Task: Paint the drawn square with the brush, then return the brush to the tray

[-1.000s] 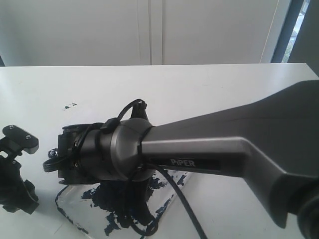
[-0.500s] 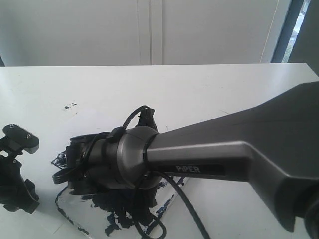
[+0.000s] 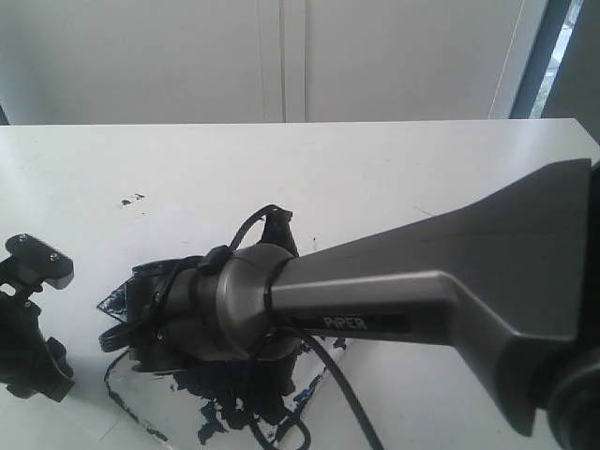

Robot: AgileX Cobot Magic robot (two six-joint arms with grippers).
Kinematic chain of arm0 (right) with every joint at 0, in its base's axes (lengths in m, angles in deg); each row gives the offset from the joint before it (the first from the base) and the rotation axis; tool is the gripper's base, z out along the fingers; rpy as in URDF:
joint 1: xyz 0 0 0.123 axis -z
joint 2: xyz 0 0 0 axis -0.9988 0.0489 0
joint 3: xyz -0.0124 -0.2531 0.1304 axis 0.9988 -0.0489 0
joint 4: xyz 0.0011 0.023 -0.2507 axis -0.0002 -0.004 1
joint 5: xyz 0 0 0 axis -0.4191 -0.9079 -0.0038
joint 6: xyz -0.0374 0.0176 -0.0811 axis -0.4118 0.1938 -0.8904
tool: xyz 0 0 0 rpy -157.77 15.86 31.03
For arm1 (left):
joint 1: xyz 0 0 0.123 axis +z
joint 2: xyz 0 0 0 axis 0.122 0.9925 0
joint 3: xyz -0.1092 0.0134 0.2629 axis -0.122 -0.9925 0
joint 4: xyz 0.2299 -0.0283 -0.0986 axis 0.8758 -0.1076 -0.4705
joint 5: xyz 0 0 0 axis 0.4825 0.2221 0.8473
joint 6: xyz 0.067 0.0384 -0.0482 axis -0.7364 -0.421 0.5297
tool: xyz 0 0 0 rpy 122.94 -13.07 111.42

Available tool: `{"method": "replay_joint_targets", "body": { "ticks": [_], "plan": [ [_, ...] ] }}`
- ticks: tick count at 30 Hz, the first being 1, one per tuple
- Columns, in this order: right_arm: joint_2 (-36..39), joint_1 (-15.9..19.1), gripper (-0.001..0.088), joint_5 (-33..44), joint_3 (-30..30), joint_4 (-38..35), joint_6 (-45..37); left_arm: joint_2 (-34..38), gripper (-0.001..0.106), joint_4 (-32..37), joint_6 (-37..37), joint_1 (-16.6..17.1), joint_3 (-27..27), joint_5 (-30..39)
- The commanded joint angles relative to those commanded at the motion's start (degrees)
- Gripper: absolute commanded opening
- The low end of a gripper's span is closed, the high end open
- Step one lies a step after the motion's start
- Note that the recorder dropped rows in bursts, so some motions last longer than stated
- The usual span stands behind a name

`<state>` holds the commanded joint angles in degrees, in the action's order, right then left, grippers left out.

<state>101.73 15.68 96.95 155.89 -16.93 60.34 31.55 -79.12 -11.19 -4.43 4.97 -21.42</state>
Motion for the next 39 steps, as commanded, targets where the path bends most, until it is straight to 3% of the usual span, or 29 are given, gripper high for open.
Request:
{"method": "replay_joint_targets", "body": {
  "ticks": [18,39],
  "plan": [
    [-1.48,-2.08,0.0,0.0,0.1,2.37,0.0,0.0,0.059,-0.1,0.0,0.0,0.0,0.1],
    [-0.09,-1.45,0.0,0.0,0.1,5.89,1.48,0.0,0.059,-0.1,0.0,0.0,0.0,0.68]
  ]
}}
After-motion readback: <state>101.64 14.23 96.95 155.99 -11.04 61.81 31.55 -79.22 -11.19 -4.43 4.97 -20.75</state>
